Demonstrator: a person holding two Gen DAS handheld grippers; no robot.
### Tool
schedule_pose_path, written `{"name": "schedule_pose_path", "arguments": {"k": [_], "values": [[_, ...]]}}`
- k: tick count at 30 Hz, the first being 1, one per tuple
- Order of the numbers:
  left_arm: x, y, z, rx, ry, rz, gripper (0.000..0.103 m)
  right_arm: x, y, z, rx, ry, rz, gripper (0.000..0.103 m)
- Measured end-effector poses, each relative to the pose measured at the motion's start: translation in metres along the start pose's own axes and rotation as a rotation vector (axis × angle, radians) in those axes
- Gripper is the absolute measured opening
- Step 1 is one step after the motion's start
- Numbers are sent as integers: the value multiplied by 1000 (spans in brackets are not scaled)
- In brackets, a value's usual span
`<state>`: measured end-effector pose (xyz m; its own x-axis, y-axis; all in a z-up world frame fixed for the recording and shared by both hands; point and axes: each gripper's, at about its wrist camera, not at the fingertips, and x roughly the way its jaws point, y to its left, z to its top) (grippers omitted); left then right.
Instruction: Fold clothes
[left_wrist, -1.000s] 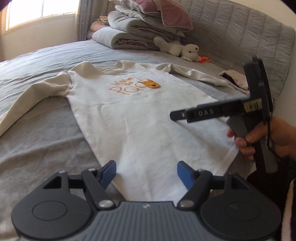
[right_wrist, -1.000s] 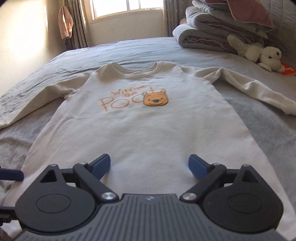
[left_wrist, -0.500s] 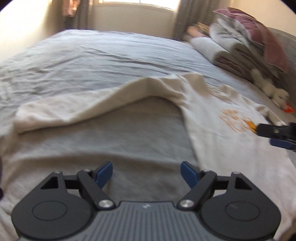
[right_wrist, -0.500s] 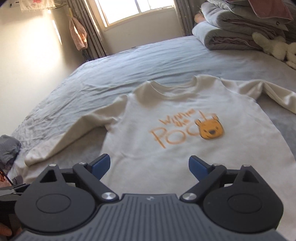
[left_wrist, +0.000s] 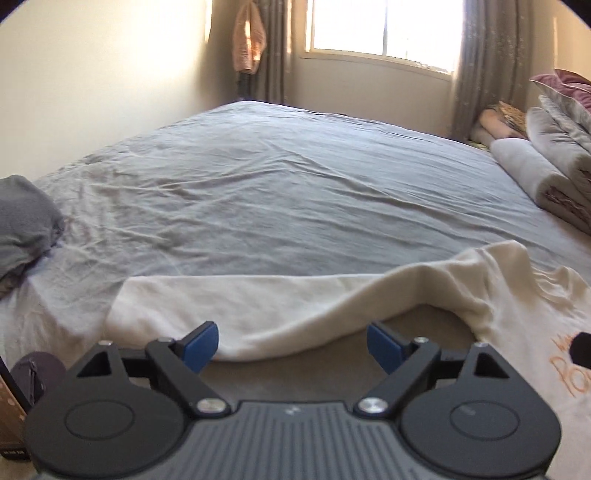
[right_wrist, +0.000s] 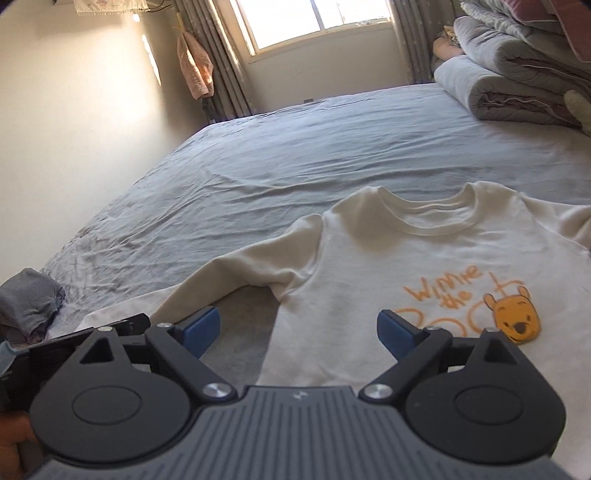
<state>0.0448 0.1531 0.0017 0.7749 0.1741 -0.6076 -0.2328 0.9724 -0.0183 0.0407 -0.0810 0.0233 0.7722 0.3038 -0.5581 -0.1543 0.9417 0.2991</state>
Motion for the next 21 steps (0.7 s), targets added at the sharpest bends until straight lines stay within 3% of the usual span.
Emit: {"name": "schedule_pose_path", "arguments": {"k": [8,15,17,21], "values": [[26,12,0,9,18,101,89,18,-5,2,-44,0,5,97],[42,17,3,-39,49,92,88,29,-19,3,-3,42,5,97],[44,17,4,-59,47,77,80,31,-22,4,4,46,5,97],[44,19,7,-116,26,32,41,36,-30,5,50,62,16,97]]}}
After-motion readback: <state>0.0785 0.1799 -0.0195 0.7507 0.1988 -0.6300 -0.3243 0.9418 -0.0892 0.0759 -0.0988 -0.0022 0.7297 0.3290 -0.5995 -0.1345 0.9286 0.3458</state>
